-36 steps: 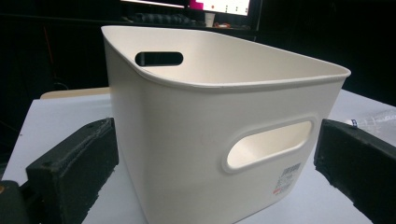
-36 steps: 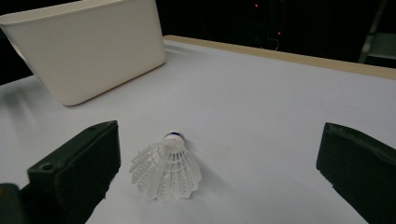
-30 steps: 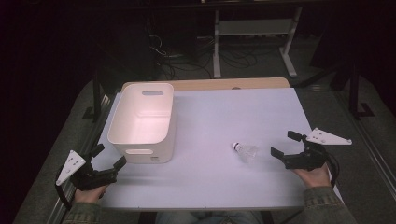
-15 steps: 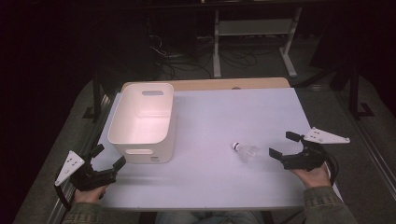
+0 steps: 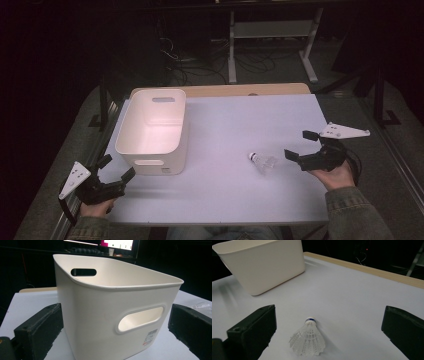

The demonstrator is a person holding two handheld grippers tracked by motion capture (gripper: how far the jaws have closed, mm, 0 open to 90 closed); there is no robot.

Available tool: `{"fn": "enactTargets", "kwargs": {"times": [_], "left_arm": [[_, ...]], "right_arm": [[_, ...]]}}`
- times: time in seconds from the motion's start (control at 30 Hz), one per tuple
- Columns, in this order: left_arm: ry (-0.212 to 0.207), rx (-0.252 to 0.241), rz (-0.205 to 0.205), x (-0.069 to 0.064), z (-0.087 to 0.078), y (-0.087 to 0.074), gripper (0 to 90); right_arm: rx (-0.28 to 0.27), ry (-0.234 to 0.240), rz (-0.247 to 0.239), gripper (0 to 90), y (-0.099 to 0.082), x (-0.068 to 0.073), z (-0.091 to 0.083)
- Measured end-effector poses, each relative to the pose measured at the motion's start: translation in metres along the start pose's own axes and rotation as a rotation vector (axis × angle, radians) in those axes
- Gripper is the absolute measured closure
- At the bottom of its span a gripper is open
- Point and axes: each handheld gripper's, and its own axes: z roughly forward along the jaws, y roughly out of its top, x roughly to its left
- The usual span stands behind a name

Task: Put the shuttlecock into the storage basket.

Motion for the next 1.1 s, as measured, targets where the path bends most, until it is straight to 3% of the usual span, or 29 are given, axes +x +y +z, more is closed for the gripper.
{"fn": "enactTargets", "kwargs": {"times": [1.1], "left_arm": [[0.010,-0.002,0.007,0.001,-0.001,0.000,0.0]], "right_arm": [[0.193,0.111,-0.038,0.0,0.036,-0.001,0.054]]}}
